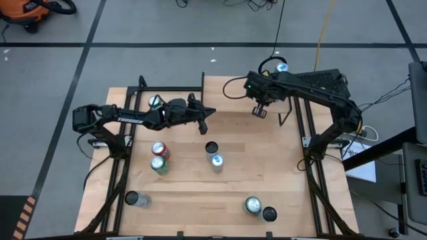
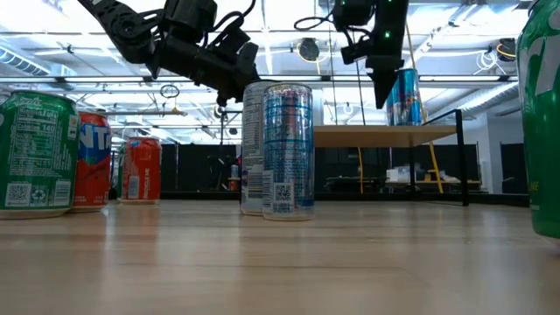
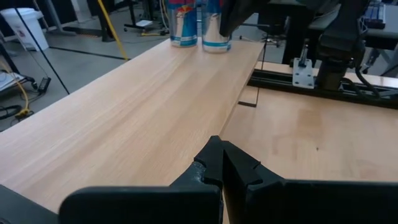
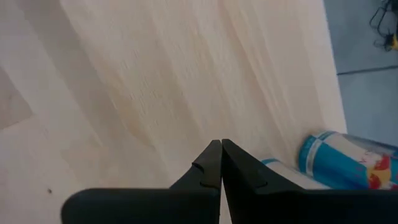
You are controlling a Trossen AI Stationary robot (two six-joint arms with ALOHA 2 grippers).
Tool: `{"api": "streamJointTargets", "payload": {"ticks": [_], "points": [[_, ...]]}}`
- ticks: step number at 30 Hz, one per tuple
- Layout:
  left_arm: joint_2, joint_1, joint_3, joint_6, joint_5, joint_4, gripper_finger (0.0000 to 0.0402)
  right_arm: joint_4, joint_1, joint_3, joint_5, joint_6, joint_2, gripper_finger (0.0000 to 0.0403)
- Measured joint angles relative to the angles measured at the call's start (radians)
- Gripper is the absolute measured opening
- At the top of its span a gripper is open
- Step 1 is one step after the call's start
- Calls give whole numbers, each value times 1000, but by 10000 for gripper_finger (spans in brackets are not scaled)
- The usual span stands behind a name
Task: Place canned beverage on shelf
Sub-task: Put the bottom blue soda can on the shelf aligned with the other blue soda can
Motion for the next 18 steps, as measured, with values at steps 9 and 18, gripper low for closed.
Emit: {"api": "streamJointTargets", "payload": {"ticks": [9,18], "points": [[0,0,0,0,-12,0,0,-10,-56,-11,11,-24,-3,0],[1,1,0,2,-15,3,0,27,-12,0,-52,-38,-61,0]]}}
